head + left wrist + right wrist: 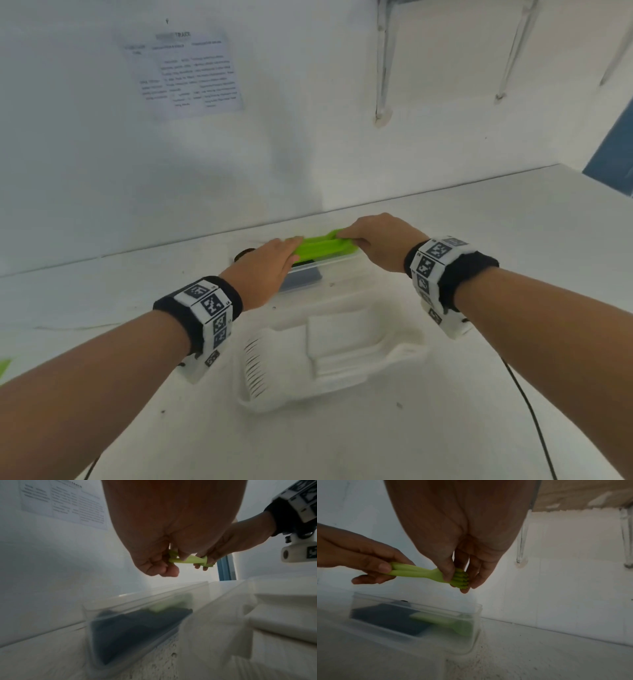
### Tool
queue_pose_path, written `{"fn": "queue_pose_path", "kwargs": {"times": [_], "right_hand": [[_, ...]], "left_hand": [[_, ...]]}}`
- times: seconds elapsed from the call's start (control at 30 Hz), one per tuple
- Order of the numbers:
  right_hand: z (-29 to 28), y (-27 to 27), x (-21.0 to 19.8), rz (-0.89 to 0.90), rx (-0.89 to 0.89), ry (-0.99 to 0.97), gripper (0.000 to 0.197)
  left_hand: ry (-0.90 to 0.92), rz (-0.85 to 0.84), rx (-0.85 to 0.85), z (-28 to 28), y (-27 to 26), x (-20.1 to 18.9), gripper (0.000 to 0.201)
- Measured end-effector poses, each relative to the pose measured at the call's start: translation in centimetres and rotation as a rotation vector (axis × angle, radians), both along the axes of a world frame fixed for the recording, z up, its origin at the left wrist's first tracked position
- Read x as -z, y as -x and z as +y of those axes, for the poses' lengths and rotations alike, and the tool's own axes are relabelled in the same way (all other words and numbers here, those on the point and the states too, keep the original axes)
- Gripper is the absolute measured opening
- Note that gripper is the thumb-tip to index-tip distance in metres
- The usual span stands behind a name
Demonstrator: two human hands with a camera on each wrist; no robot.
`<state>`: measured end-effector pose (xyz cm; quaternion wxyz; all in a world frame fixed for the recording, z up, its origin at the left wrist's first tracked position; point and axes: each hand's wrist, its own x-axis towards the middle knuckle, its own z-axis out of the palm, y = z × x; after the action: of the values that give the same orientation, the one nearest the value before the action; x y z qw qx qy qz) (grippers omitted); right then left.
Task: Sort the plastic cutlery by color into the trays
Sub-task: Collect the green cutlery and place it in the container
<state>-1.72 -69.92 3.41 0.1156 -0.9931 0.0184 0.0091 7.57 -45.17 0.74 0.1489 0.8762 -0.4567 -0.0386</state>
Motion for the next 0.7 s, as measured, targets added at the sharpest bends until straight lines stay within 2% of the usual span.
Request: {"fn": "queue_pose_path", "kwargs": {"times": [0.13,0.27,0.43,0.6,0.7], "right_hand": [[-1.9,-2.2,0.6,0.02,-0.011,-0.036,0.04],[-3.0,-4.3,1.5,0.033,-0.037,-0.067,0.038],[-3.5,-6.5,2.5,0.119,-0.082,-0.057,0.038],[-3.9,-7.4,3.4,0.181,-0.133,0.029,0.035],[-4.1,-7.7,3.7,0.17,-0.141,0.017,0.032]], "left_hand": [[0.03,0.023,-0.079,-1.7,-2.0,1.6,0.037],[-0.02,0.09,-0.116,-2.4,-3.6,1.9,0.045],[-0.052,0.067,-0.137,-2.8,-5.2,2.7,0.041],[-0.01,0.006,-0.115,-3.2,-5.3,4.3,0.04],[0.104,0.064,-0.125,-3.2,-5.4,4.6,0.038]]}}
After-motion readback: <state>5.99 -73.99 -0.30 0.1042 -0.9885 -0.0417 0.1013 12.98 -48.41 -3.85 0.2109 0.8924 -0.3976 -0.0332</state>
